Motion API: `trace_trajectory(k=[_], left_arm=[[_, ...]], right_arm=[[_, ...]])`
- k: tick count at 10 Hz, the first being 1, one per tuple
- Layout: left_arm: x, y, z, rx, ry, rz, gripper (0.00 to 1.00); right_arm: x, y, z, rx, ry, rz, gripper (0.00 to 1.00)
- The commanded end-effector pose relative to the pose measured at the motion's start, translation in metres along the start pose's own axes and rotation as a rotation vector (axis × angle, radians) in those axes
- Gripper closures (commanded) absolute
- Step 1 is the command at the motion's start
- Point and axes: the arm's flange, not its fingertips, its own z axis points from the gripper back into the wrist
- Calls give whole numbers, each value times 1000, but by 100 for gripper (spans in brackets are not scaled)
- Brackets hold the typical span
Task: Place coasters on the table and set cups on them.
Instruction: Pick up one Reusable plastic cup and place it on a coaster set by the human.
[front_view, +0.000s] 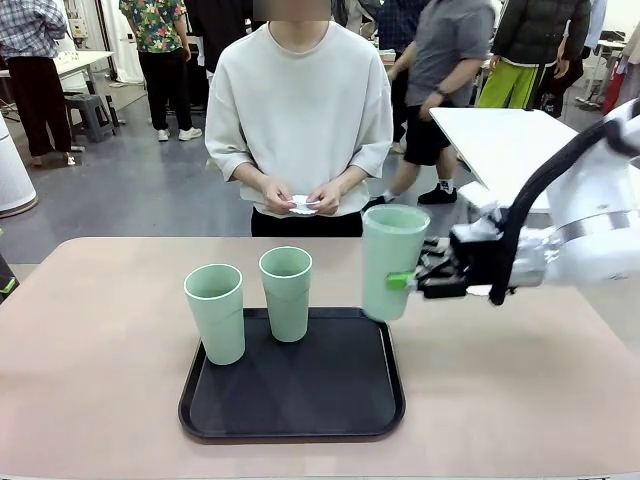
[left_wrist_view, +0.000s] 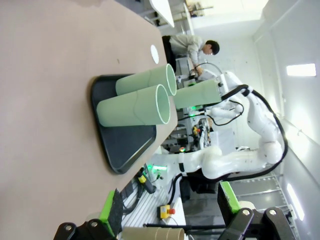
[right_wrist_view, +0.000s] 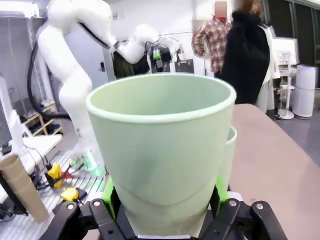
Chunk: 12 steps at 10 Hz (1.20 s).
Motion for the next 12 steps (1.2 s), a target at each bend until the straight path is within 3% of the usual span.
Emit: trace_trajectory(k=[1,3,4,6,7,8,9,12], left_arm=[[0,-1,1,-19,-12,-10,0],[0,-1,1,-19,-12,-10,0],[0,-1,1,-19,-12,-10,0],[0,-1,1,-19,-12,-10,0],[0,-1,1,-19,-12,-10,0],[0,-1,1,-19,-12,-10,0],[0,-1,1,-19,-12,-10,0],[0,-1,1,-19,-12,-10,0]], right_arm=[[28,1,27,-57,-10,-71,70],[41,-7,44,-158,2,-76,70],[34,0,35,-72,-16,-40,70],[34,0,35,-72,-16,-40,70],[38,-3,45,-105,-9,-54,15],[48,-24,68,-34,-74,-34,15],[65,-66,104,-45,-100,11,15],[82,-129,166,-65,-1,68,15]])
